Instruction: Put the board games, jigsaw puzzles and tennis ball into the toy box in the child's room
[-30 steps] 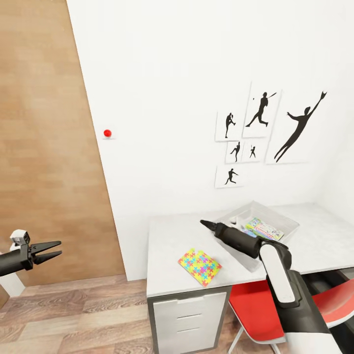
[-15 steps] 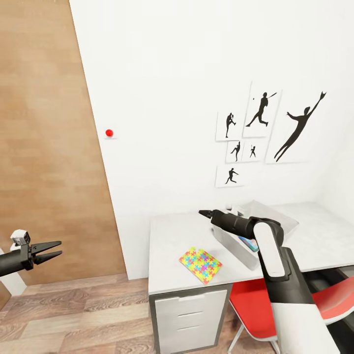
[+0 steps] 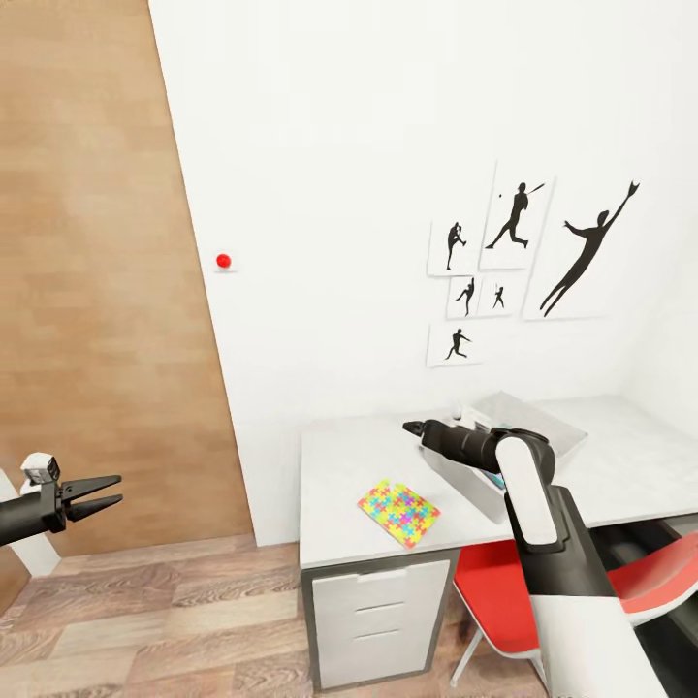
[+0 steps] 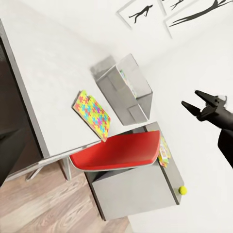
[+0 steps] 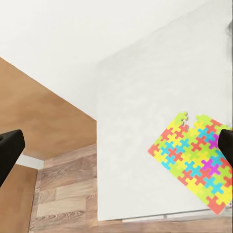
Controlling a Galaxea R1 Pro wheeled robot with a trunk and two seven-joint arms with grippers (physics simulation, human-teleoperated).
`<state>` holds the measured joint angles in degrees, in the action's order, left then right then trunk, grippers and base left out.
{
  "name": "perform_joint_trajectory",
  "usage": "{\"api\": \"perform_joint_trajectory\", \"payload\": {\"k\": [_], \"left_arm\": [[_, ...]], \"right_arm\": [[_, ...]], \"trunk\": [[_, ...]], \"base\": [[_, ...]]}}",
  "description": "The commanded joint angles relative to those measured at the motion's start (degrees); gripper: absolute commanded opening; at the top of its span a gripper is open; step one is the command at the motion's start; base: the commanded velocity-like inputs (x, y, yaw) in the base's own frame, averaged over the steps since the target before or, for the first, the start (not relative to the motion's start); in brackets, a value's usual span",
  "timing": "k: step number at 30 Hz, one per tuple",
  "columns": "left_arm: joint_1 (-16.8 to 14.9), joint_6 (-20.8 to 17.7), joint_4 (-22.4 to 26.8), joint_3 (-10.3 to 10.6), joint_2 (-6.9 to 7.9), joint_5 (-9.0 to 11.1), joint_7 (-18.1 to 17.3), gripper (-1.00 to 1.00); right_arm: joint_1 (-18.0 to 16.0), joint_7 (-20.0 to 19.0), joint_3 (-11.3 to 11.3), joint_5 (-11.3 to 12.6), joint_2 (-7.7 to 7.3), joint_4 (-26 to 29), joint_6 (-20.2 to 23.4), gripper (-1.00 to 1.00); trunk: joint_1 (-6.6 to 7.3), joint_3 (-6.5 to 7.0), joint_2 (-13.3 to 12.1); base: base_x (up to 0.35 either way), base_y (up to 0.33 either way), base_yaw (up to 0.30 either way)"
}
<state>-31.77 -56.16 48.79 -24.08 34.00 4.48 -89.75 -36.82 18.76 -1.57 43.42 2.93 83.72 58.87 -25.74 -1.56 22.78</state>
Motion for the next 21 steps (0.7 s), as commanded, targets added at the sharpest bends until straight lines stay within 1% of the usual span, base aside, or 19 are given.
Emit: {"api": "perform_joint_trajectory", "payload": {"k": [1, 5, 7, 11, 13, 14, 16, 18, 20, 21], "left_arm": [[-0.05, -0.61, -0.01, 0.0, 0.02, -0.06, -0.25, 1.0], [-0.05, -0.62, -0.01, 0.0, 0.02, -0.07, -0.25, 1.0], [-0.05, -0.62, -0.01, 0.0, 0.02, -0.06, -0.25, 1.0], [-0.05, -0.58, -0.06, 0.0, 0.02, -0.07, -0.25, 1.0], [-0.05, -0.51, -0.11, 0.0, 0.02, -0.08, -0.25, 1.0], [-0.05, -0.5, -0.11, 0.0, 0.02, -0.08, -0.25, 1.0], [-0.05, -0.47, -0.11, 0.0, 0.02, -0.08, -0.25, 1.0], [-0.05, -0.46, -0.14, 0.0, 0.02, -0.09, -0.25, 1.0], [-0.05, -0.45, -0.12, 0.0, 0.02, -0.09, -0.25, 1.0], [-0.05, -0.45, -0.11, 0.0, 0.02, -0.09, -0.25, 1.0]], "right_arm": [[-0.09, 1.06, -0.09, 0.65, 0.14, -0.09, 0.21, 1.0], [-0.71, 2.69, -0.04, 0.69, 0.71, -1.69, 0.28, 1.0], [-1.87, 3.02, -0.03, 0.62, 1.0, -3.52, 0.25, 1.0], [-5.34, 3.35, -0.02, 0.32, 2.34, -10.52, 0.16, 1.0], [-7.23, 3.83, -0.01, 0.13, 3.47, -14.87, 0.13, 1.0], [-7.58, 4.18, -0.03, 0.11, 3.7, -15.67, 0.12, 1.0], [-8.27, 6.04, -0.06, 0.11, 4.2, -17.3, 0.04, 1.0], [-8.74, 9.44, -0.13, 0.43, 4.45, -18.29, 0.02, 1.0], [-8.89, 11.54, -0.2, 0.58, 4.54, -18.61, 0.02, 1.0], [-8.93, 12.0, -0.23, 0.6, 4.56, -18.66, 0.02, 1.0]], "trunk": [[-0.04, -0.14, 0.14], [-0.04, -0.14, 0.14], [-0.04, -0.14, 0.14], [-0.04, -0.14, 0.14], [-0.04, -0.14, 0.14], [-0.04, -0.14, 0.14], [-0.04, -0.14, 0.14], [-0.04, -0.14, 0.14], [-0.04, -0.14, 0.14], [-0.04, -0.14, 0.14]], "base": [[-0.023, 0.014, 0.0], [-0.01, 0.012, 0.0], [-0.003, 0.066, 0.0], [0.063, 0.107, 0.0], [0.128, 0.081, 0.0], [0.13, 0.053, 0.0], [0.126, 0.031, 0.0], [0.135, 0.052, 0.0], [0.161, 0.114, 0.0], [0.178, 0.151, 0.0]]}}
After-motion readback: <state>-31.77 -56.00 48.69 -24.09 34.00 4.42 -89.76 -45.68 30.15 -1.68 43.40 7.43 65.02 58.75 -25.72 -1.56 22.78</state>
